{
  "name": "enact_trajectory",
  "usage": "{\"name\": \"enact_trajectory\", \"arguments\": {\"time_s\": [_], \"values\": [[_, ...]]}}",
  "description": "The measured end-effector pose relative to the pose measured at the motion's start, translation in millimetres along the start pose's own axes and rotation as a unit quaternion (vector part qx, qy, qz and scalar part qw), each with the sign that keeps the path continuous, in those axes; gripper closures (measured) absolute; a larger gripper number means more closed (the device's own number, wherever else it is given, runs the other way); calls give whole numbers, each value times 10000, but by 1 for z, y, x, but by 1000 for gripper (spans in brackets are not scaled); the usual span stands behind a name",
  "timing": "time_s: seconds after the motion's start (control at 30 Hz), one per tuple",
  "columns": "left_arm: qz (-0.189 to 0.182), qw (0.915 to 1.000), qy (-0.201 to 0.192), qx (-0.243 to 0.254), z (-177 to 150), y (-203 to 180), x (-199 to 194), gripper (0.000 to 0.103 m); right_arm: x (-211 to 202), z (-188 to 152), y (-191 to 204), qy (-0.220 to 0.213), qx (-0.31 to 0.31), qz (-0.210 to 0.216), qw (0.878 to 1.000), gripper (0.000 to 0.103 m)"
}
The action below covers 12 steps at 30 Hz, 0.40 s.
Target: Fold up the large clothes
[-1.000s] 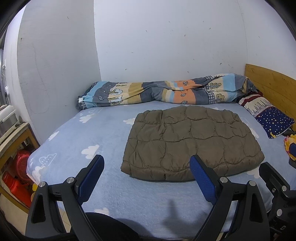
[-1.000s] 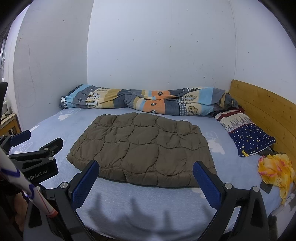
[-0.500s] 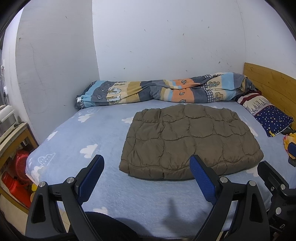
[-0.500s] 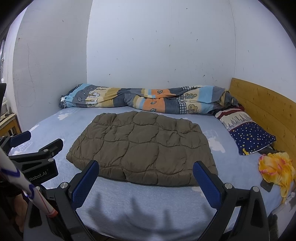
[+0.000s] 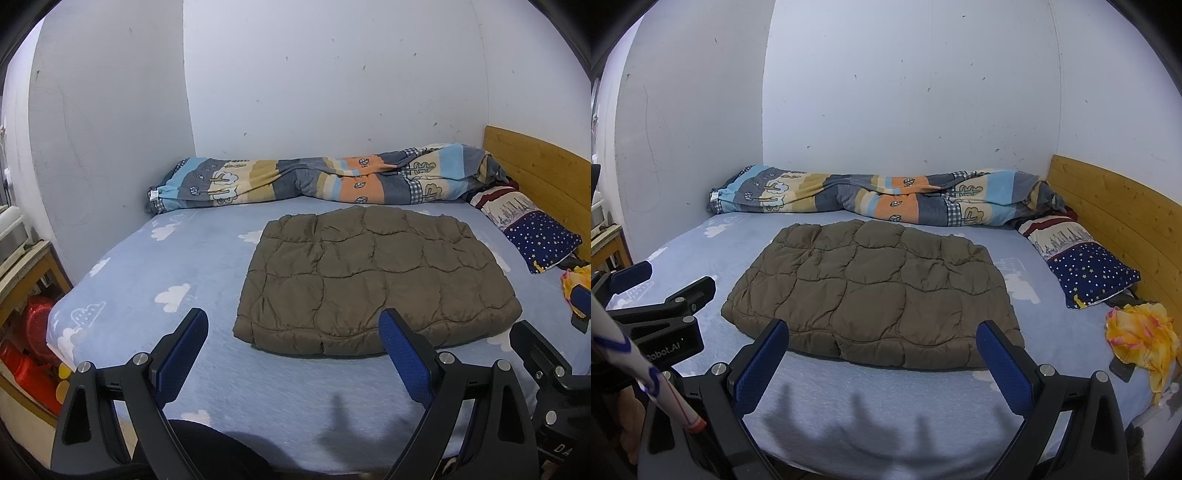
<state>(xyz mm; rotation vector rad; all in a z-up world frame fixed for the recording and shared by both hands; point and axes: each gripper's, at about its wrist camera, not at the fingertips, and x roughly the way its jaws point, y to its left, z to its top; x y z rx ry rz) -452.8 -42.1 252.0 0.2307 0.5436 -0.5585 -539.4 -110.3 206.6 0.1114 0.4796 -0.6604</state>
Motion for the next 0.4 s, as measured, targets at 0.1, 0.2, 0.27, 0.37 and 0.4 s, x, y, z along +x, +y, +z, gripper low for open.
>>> {"name": "enact_trajectory", "arguments": {"time_s": [0.1, 0.2, 0.27, 0.37, 0.4], "values": [[13, 10000, 28, -11, 1, 1, 0, 10, 0, -1, -1, 1, 3, -2, 10000, 0], [5, 10000, 93, -27, 1, 2, 2, 10, 0, -1, -1, 1, 1, 5, 10000, 0], [-28, 9999, 134, -71, 0, 3, 3, 10, 0, -1, -1, 6, -1, -9, 10000, 0], [61, 9998, 95, -166, -1, 6, 3, 10, 0, -1, -1, 11, 9, -12, 10000, 0], [44, 9998, 105, -172, -1, 6, 3, 10, 0, -1, -2, 15, 16, -17, 10000, 0]]}}
